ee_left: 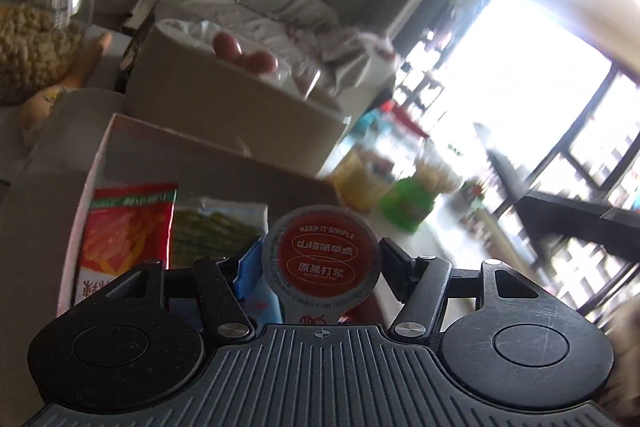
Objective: Organize snacks
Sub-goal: 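Carry the snack-stick packet into the pink box with the right tool while the left drops the round pouch there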
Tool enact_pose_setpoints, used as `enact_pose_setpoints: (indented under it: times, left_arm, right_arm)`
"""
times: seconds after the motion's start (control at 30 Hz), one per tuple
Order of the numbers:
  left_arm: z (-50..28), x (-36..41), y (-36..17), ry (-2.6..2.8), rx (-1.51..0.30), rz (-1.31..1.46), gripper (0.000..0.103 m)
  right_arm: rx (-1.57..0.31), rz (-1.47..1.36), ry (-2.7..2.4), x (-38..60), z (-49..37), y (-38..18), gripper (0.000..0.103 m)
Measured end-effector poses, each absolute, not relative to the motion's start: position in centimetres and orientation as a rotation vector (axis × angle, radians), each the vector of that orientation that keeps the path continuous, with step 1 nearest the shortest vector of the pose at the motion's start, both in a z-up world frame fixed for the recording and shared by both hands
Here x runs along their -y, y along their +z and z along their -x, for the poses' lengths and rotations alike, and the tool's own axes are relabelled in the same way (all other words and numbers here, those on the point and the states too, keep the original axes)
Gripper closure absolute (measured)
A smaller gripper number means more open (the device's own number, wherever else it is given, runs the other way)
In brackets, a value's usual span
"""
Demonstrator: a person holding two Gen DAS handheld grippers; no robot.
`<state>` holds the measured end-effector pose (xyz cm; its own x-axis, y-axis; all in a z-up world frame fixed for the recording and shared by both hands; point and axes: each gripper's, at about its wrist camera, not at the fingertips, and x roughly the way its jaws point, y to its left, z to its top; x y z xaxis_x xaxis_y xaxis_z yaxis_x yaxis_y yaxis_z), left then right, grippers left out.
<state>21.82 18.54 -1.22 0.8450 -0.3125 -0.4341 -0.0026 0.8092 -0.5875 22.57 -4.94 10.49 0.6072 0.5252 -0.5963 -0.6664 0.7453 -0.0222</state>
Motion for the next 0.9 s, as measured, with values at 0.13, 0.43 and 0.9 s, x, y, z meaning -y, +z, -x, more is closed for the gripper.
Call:
enact_pose_setpoints:
  times: [0.13,0.43,0.9]
  left_arm:
    - [-20.4,-21.5,-0.6,-0.17,-0.469,0.763,0.036]
    - [-22.8,-20.7,-2.9,-0.247,-0.491,0.877,0.035]
    - [-15.3,-17.8,0.2,-0.192,-0.622,0.376,0.063]
  right_arm:
    - [-0.641,0.214,0.693,3.3,-24.5,9.2,0.067]
    - [-0.628,0.163,0.617,2.4,-27.6,8.8,0.067]
    - [-0.762,0.097,0.743,-1.5,-29.4,5.5,0.063]
